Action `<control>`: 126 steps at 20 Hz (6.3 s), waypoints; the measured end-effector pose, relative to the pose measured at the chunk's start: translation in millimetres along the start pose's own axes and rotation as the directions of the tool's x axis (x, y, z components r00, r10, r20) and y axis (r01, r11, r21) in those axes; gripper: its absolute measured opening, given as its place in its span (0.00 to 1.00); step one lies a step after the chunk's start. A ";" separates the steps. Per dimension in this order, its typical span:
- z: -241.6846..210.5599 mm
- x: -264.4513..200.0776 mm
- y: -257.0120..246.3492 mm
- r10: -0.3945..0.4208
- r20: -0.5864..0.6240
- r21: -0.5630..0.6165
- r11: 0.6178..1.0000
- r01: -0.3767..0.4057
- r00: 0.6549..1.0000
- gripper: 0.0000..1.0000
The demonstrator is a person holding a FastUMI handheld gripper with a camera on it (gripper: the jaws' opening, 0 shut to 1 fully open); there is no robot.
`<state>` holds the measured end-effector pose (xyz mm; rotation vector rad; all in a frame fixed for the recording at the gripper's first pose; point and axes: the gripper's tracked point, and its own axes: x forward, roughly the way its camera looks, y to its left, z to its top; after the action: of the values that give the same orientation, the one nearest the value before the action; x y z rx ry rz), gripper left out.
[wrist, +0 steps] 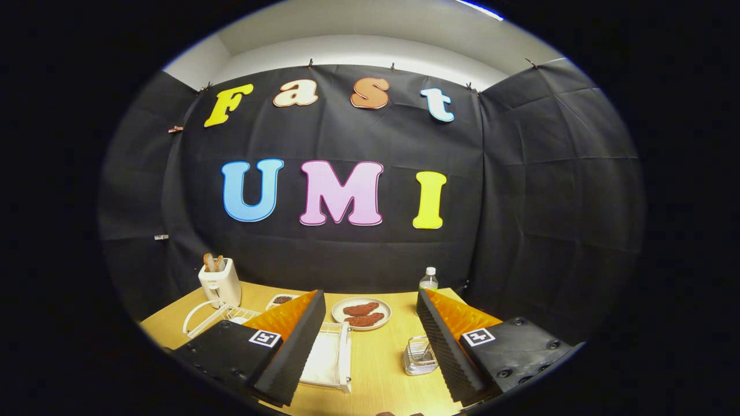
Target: Take the plate from the dish rack, then take the spoon from the basket and place it into the plate.
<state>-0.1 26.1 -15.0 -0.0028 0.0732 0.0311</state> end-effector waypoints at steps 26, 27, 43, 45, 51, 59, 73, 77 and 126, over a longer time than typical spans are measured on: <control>-112.6 119.9 151.1 0.134 -0.393 -0.155 0.966 -0.209 0.910 0.78; -120.1 123.2 150.5 0.119 -0.417 -0.142 0.971 -0.194 0.901 0.77; -161.7 130.8 148.2 0.003 -0.639 0.080 0.995 0.062 0.769 0.27; -153.9 131.5 148.3 -0.009 -0.624 0.064 0.996 0.063 0.781 0.27; -112.0 139.6 142.6 -0.037 -0.537 0.021 0.998 0.057 0.843 0.27; -89.0 107.4 134.0 0.173 -0.534 0.184 0.979 -0.087 0.828 0.17; -209.0 -61.5 45.3 0.441 -0.632 0.453 0.877 -0.158 0.637 0.17; -254.1 -61.9 34.4 0.462 -0.635 0.502 0.856 -0.124 0.619 0.17; -224.9 183.9 -168.9 -0.004 -0.531 0.241 0.958 0.155 0.847 0.96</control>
<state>172.1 -137.9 -252.6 0.2685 0.6321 -0.0661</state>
